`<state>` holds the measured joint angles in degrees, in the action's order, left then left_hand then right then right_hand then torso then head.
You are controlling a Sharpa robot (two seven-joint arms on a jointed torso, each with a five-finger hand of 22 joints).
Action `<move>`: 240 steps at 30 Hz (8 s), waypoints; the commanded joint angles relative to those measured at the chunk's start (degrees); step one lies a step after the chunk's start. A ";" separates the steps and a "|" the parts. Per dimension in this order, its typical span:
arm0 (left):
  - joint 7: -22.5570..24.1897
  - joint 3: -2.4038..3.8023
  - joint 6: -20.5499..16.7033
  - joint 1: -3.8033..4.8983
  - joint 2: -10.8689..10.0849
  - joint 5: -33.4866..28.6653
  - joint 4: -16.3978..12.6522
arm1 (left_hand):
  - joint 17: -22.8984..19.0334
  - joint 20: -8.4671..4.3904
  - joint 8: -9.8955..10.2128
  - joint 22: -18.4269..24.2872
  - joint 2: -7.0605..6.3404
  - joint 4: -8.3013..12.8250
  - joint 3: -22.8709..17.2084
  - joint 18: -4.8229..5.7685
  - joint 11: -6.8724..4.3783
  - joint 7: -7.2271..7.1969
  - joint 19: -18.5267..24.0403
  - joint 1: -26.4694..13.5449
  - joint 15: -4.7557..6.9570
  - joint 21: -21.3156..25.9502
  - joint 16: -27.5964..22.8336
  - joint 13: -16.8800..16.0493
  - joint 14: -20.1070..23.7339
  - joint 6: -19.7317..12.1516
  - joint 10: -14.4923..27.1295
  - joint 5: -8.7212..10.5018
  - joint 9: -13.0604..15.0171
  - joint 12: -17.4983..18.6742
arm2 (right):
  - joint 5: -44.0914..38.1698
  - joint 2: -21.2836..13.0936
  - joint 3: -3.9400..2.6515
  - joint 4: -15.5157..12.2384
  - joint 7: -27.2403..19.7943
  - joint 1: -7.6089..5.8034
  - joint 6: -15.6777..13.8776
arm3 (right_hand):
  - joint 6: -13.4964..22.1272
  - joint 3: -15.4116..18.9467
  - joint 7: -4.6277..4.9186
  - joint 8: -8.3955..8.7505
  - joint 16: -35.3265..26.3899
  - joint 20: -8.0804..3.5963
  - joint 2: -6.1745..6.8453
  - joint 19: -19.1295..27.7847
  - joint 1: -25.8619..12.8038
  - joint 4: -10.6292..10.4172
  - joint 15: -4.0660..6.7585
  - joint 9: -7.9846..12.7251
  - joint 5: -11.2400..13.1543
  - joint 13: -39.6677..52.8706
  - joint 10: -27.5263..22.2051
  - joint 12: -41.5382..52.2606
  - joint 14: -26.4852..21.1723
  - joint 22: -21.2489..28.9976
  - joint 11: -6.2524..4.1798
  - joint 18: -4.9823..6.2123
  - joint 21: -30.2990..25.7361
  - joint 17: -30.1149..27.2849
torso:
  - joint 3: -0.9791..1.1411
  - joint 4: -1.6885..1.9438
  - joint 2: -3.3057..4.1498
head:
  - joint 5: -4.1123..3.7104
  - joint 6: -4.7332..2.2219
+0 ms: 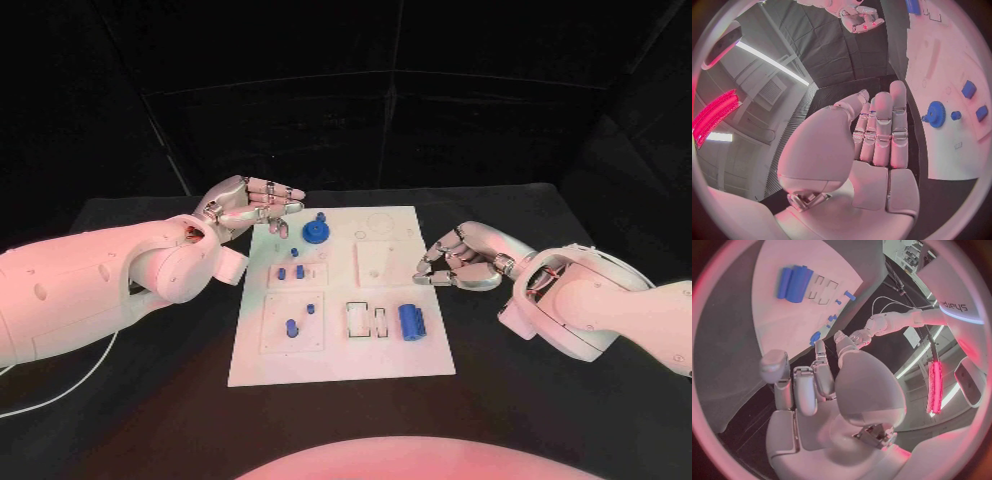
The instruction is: Assemble the parts on the task board
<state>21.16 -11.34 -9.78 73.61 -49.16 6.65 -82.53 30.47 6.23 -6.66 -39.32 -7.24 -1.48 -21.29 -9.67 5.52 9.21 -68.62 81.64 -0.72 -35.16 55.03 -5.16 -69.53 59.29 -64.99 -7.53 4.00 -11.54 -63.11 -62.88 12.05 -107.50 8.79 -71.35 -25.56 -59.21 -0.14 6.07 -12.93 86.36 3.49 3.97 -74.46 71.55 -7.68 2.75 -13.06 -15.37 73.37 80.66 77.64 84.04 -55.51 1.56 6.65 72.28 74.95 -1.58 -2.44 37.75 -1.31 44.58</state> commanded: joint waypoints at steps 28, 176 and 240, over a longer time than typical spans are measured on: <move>1.02 0.02 0.66 -0.34 -0.07 -0.49 -0.13 | -0.09 0.01 -0.28 0.11 0.52 -0.12 0.37 -0.76 -0.02 0.34 0.35 -0.24 0.10 0.28 -0.25 -0.07 0.43 -0.10 0.28 0.02 -0.07 -0.26 | -23.70 5.02 0.76 0.40 15.95 4.87 -0.46 | 2.61 6.80 -0.41 -4.14 0.32 0.08 -0.56 0.08 -1.71 -5.42 -0.04 -4.88 -3.09 0.55 -0.76 -1.26 4.47 -0.28 -0.35 -0.37 0.32 7.83 | -0.06 -0.36 -0.26 | -0.46 0.94; 0.22 -0.11 1.74 -0.41 -0.54 -0.50 -0.56 | -0.25 0.21 -0.33 0.39 0.61 -0.80 1.05 -0.75 0.09 0.39 0.34 -1.41 -0.07 0.78 -0.11 -0.04 0.59 -0.47 1.03 0.01 -0.08 -0.64 | -17.30 18.29 0.73 5.21 20.02 8.71 -5.95 | 3.65 12.37 -1.11 -7.99 0.37 -0.28 -0.90 0.46 -15.41 -9.27 0.38 -10.43 12.18 2.20 -0.84 -4.16 4.61 0.11 -0.89 -0.23 -0.73 8.78 | -0.12 -0.16 -0.45 | 2.28 1.13; -0.02 -0.11 1.82 -0.39 -0.97 -0.50 -0.55 | -0.31 0.21 -0.38 0.47 0.70 -0.63 1.01 -0.79 0.07 0.40 0.29 -1.15 -0.04 0.91 -0.07 -0.06 0.65 -0.52 1.14 -0.03 -0.07 -0.83 | -19.33 16.45 0.74 4.28 18.82 8.70 -0.57 | 0.74 5.21 -2.87 -10.21 1.09 -1.58 -4.48 -0.71 8.95 2.99 1.79 -11.06 3.91 4.93 1.38 -2.05 4.94 -2.27 -2.56 -0.61 0.28 10.30 | -0.11 -0.18 -0.57 | 2.54 1.69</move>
<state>20.90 -11.50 -8.40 73.15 -50.11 6.42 -83.03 30.26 6.23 -6.66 -38.90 -6.75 -2.20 -20.57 -9.66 5.53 9.41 -68.62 80.63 -0.71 -34.45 55.03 -5.16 -69.11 59.08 -64.19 -7.53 4.00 -11.99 -82.02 -46.37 12.80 -103.14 27.43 -62.55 -27.65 -58.00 5.05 3.21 -23.07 87.07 2.34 -0.19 -75.16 79.83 -4.98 3.99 -24.17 -11.64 75.17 81.79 75.70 84.02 -57.73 -0.82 6.67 72.32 74.92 -1.70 -2.62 37.16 1.22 46.28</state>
